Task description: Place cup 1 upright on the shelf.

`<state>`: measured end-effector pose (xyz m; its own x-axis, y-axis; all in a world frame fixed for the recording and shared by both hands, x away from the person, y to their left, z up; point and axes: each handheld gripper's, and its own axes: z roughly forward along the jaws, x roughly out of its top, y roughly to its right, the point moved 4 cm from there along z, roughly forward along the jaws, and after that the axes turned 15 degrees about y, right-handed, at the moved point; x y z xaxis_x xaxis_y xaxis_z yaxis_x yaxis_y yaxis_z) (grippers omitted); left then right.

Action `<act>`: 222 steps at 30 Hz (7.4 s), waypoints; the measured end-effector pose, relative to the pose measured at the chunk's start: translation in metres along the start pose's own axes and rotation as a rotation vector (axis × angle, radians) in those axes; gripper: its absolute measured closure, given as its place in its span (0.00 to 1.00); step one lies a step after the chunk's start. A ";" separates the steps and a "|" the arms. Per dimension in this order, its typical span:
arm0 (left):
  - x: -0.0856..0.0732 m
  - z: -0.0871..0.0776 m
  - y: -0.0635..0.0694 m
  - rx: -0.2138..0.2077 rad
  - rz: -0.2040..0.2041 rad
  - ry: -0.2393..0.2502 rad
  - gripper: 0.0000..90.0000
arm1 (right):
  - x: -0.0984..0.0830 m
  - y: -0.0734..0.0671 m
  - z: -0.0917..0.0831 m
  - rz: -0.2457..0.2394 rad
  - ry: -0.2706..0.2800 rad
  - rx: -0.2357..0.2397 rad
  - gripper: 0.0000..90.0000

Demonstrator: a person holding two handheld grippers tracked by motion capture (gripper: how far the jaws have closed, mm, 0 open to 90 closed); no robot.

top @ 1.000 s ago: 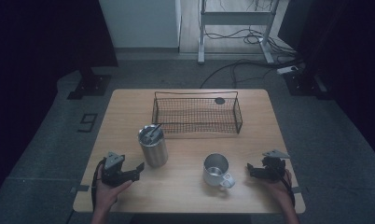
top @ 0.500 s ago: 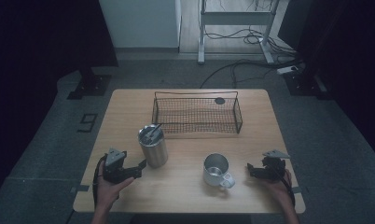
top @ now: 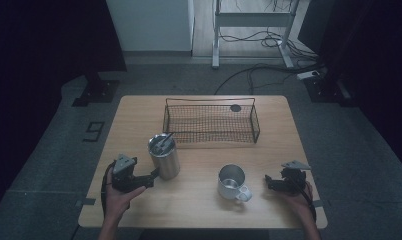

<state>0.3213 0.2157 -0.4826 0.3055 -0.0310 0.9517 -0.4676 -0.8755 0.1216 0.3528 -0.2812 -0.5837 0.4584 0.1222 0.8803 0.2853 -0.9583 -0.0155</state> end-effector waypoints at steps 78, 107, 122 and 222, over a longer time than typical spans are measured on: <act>0.019 0.067 0.008 0.008 0.039 0.077 0.04 | 0.000 0.001 0.000 0.007 0.003 -0.012 0.07; 0.011 0.078 0.012 0.000 0.081 0.100 0.04 | 0.000 0.001 0.000 0.007 0.004 -0.013 0.08; 0.017 0.074 0.013 -0.014 0.072 0.098 0.04 | 0.000 0.001 -0.001 0.008 0.004 -0.014 0.08; 0.117 0.074 0.043 -0.089 0.094 0.188 0.04 | 0.000 0.003 -0.001 0.016 0.007 -0.033 0.10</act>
<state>0.3982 0.1390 -0.3871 0.1011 -0.0125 0.9948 -0.5610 -0.8265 0.0466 0.3530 -0.2840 -0.5831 0.4565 0.1054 0.8835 0.2499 -0.9682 -0.0136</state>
